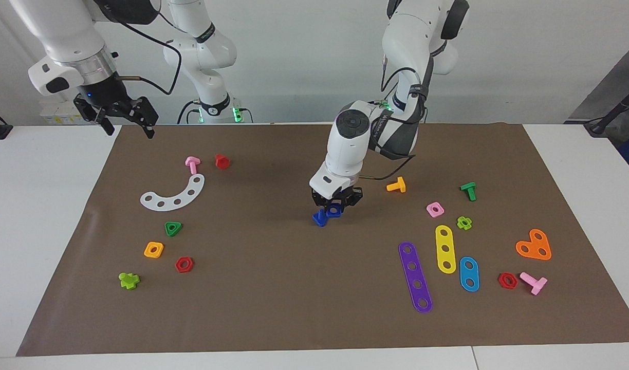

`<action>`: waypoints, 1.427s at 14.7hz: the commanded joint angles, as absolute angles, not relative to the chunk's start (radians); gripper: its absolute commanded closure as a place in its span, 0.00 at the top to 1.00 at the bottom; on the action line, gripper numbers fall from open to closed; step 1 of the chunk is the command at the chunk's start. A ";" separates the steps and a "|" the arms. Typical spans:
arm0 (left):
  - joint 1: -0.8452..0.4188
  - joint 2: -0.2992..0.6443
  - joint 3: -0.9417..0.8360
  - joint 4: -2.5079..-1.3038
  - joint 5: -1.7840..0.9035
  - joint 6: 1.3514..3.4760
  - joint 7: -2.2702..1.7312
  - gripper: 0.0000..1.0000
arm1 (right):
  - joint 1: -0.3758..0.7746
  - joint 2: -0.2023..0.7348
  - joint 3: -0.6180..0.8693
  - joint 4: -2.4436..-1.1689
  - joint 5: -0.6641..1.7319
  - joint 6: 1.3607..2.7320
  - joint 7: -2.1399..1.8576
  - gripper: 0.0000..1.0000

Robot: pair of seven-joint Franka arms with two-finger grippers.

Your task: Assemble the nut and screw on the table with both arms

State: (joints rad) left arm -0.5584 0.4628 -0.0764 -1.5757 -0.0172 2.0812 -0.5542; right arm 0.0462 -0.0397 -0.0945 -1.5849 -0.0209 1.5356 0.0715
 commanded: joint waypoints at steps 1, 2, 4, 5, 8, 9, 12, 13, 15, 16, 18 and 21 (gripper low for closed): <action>-0.581 0.503 -0.061 -1.513 -0.011 2.052 -0.583 0.14 | 0.037 -0.060 -0.086 -1.606 -0.017 1.537 0.055 1.00; -0.587 0.505 -0.061 -1.511 -0.011 2.054 -0.584 0.14 | 0.037 -0.060 -0.086 -1.606 -0.017 1.537 0.055 1.00; -0.591 0.505 -0.063 -1.513 -0.020 2.054 -0.584 0.14 | 0.035 -0.060 -0.086 -1.606 -0.017 1.537 0.055 1.00; -0.597 0.505 -0.063 -1.513 -0.023 2.054 -0.584 0.14 | 0.037 -0.060 -0.086 -1.606 -0.017 1.537 0.055 1.00; -0.610 0.505 -0.063 -1.519 -0.025 2.056 -0.600 0.13 | 0.037 -0.060 -0.086 -1.606 -0.017 1.537 0.055 1.00; -0.614 0.503 -0.063 -1.523 -0.025 2.054 -0.600 0.13 | 0.037 -0.060 -0.086 -1.606 -0.017 1.537 0.055 1.00; -0.626 0.502 -0.061 -1.551 -0.023 2.060 -0.609 0.12 | 0.037 -0.060 -0.086 -1.606 -0.017 1.537 0.055 1.00; -0.627 0.502 -0.061 -1.557 -0.023 2.066 -0.612 0.12 | 0.037 -0.060 -0.086 -1.606 -0.017 1.537 0.055 1.00; -0.627 0.500 -0.061 -1.577 -0.021 2.077 -0.612 0.12 | 0.037 -0.060 -0.086 -1.606 -0.017 1.537 0.055 1.00; -0.629 0.497 -0.063 -1.586 -0.023 2.085 -0.621 0.12 | 0.037 -0.060 -0.086 -1.606 -0.017 1.537 0.055 1.00; -0.634 0.494 -0.063 -1.601 -0.021 2.098 -0.632 0.12 | 0.037 -0.060 -0.086 -1.606 -0.017 1.537 0.055 1.00; -0.634 0.494 -0.061 -1.617 -0.021 2.131 -0.632 0.12 | 0.035 -0.060 -0.086 -1.606 -0.017 1.537 0.055 1.00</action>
